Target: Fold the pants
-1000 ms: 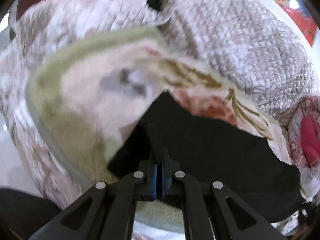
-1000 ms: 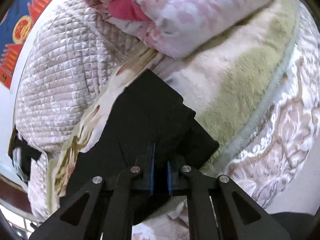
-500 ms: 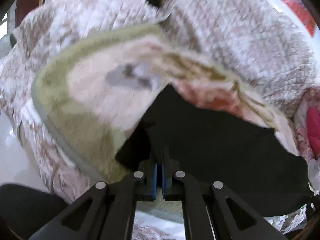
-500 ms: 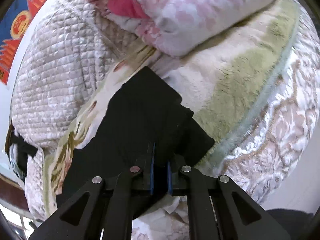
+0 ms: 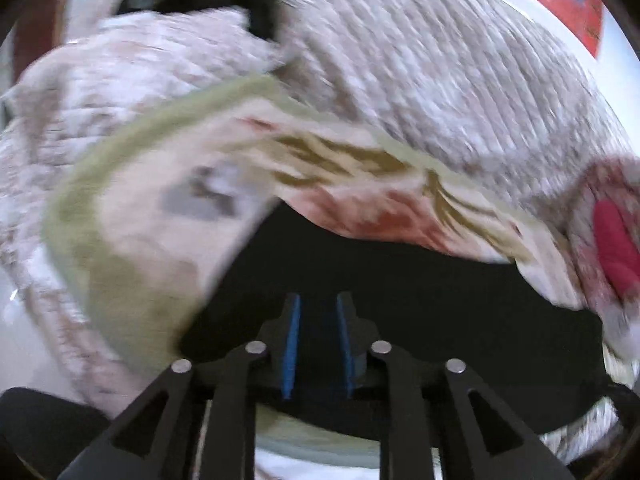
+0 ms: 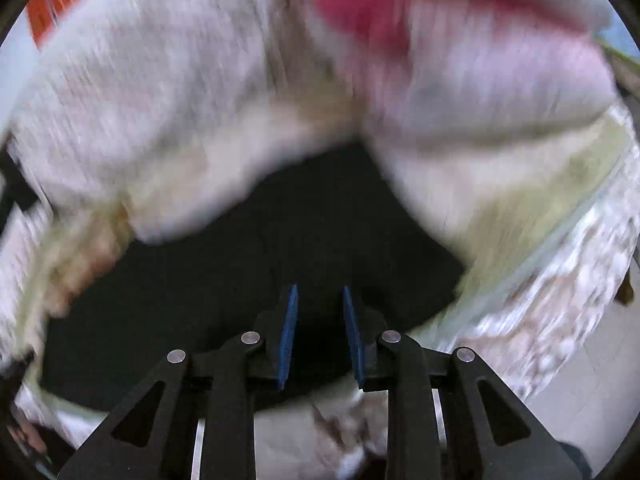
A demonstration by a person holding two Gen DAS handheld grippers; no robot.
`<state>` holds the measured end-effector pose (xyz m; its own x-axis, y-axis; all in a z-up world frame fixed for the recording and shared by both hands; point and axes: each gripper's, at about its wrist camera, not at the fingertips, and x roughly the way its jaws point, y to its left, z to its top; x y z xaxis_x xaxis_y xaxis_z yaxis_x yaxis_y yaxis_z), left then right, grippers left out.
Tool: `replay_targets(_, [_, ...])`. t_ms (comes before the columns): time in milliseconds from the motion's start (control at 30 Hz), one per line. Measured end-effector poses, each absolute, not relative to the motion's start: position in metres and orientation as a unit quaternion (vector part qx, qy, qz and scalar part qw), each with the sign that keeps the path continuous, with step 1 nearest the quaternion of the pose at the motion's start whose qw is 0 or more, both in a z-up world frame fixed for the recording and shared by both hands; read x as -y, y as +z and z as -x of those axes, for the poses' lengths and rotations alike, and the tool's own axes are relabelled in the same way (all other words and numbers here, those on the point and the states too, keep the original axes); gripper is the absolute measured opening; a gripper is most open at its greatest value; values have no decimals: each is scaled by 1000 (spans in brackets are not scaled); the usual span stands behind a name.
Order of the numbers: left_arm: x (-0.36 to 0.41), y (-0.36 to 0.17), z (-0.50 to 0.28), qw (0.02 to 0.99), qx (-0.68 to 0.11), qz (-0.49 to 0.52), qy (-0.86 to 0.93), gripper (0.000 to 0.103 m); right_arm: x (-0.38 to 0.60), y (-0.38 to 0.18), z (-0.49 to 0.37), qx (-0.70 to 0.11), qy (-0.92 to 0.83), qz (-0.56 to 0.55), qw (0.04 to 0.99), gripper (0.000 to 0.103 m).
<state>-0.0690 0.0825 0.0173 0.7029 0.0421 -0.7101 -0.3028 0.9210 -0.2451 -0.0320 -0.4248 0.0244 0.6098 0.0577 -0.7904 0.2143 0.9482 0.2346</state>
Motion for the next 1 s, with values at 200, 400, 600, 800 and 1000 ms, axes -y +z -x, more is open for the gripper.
replay_targets(200, [-67,5,42,894,-418,148,67,22,411,56,17,-382,-20,-117,916,24])
replay_targets(400, [-61,18,-6,909,-398,114,49,24,391,60,-50,-386,23,-80,919,24])
replay_targets(600, [-94,-16,-34,889,-424,120,122,24,425,36,-63,-389,-27,-111,914,24])
replay_targets(800, [-95,-15,-29,897,-405,125,124,24,414,41,-61,-374,-31,-83,923,27])
replay_targets(1000, [-84,-7,-13,898,-408,132,101,24,375,46,-41,-365,38,-51,929,43])
